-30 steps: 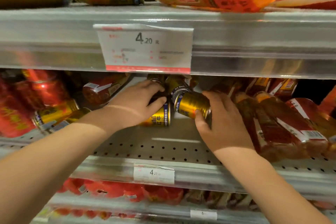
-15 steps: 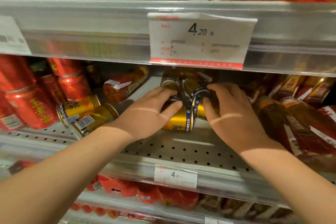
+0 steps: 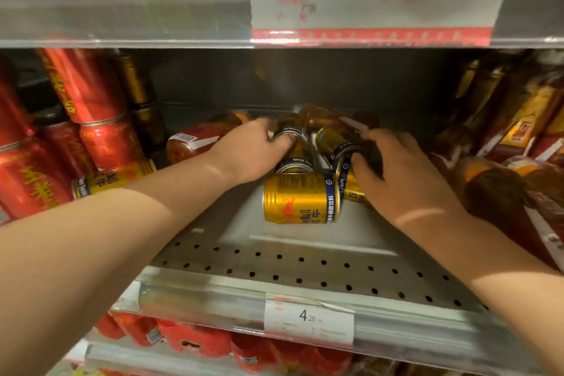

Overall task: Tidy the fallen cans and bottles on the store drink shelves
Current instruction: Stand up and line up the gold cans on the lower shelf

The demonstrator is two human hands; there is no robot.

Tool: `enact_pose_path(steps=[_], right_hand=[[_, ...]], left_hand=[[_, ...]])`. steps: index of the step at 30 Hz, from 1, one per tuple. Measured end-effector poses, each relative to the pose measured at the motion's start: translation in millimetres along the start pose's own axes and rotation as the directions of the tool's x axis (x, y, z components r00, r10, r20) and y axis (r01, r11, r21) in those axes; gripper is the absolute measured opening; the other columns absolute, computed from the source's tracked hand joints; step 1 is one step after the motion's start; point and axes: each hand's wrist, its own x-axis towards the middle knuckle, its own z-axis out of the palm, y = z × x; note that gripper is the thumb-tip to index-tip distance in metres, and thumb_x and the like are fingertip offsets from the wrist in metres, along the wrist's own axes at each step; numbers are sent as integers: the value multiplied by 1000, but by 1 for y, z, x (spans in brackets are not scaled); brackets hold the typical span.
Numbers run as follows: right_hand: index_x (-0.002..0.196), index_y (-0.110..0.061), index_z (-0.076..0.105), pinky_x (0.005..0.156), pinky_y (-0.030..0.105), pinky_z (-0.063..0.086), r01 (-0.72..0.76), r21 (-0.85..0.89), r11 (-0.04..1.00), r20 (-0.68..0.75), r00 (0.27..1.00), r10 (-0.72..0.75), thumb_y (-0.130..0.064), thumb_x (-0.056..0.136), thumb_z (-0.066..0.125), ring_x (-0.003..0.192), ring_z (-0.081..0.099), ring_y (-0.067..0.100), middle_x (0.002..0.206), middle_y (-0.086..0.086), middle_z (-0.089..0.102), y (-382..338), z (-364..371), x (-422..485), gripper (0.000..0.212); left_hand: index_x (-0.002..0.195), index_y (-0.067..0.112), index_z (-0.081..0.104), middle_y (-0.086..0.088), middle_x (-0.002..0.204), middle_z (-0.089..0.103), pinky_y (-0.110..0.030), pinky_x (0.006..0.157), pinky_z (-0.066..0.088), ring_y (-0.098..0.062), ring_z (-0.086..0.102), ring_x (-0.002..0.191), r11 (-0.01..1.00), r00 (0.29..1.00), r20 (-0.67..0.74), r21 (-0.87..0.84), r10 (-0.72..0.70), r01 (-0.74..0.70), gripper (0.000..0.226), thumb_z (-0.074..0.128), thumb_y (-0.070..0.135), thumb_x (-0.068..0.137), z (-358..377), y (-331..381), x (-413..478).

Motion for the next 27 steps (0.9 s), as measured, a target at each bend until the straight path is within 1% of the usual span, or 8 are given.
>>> enact_pose_path(steps=[4, 8, 12, 14, 17, 20, 22, 27], right_hand=[[137, -31, 45, 84, 39, 51, 6, -21, 1000, -11, 1000, -6, -53, 98, 48, 110, 57, 29, 127, 8, 51, -1, -10, 12, 44], [137, -30, 45, 82, 37, 50, -7, -38, 999, 41, 999, 8, -58, 97, 45, 107, 59, 29, 123, 8, 55, -4, -14, 23, 48], [143, -31, 37, 83, 38, 51, -36, -96, 995, 142, 989, 49, -62, 97, 42, 108, 61, 33, 125, 11, 57, -4, -5, 28, 55], [143, -32, 37, 82, 39, 52, -48, -95, 994, 152, 986, 62, -66, 96, 39, 104, 62, 31, 122, 9, 60, -3, -1, 29, 59], [142, -32, 36, 76, 36, 50, -59, -111, 992, 146, 986, 75, -81, 88, 32, 102, 64, 29, 116, 5, 63, -5, 3, 33, 72], [139, -30, 40, 67, 33, 41, -73, -201, 977, 124, 987, 100, -86, 84, 29, 95, 63, 31, 108, 7, 63, -12, 7, 41, 80], [132, -28, 47, 62, 32, 37, -87, -243, 966, 139, 982, 124, -86, 84, 29, 83, 57, 28, 95, 6, 58, -15, 8, 44, 78], [123, -38, 53, 88, 41, 51, -36, -109, 993, 250, 966, 63, -92, 76, 30, 101, 63, 27, 109, -1, 66, -14, 5, 46, 76]], left_hand=[[145, 20, 48, -6, 125, 62, -34, 92, 43, -27, 61, 112, 986, 985, 54, -43, -161, 164, 69, 45, 68, 95, 14, 8, 25], [139, 15, 52, -6, 126, 59, -34, 90, 46, -22, 57, 94, 950, 953, 122, -112, -277, 291, 69, 42, 67, 95, 20, 15, 46], [127, 29, 55, -2, 95, 60, -36, 69, 55, -24, 66, 83, 891, 911, 208, -217, -356, 398, 63, 49, 76, 86, 28, 27, 52], [110, 32, 55, 0, 87, 55, -32, 60, 50, -23, 64, 80, 897, 907, 251, -204, -338, 391, 52, 51, 77, 85, 30, 34, 57], [80, 29, 49, -1, 87, 59, -35, 67, 56, -23, 66, 80, 921, 921, 266, -193, -283, 339, 39, 52, 66, 92, 31, 37, 63], [92, 33, 60, -3, 93, 67, -35, 70, 57, -21, 69, 82, 926, 948, 201, -242, -246, 291, 20, 56, 53, 92, 30, 30, 62], [110, 25, 66, -9, 103, 70, -40, 82, 59, -25, 71, 88, 921, 953, 203, -277, -224, 275, 31, 58, 49, 92, 28, 24, 59], [119, 22, 63, -9, 110, 69, -45, 91, 59, -25, 71, 94, 909, 953, 215, -312, -214, 275, 37, 64, 49, 93, 13, 12, 41]])
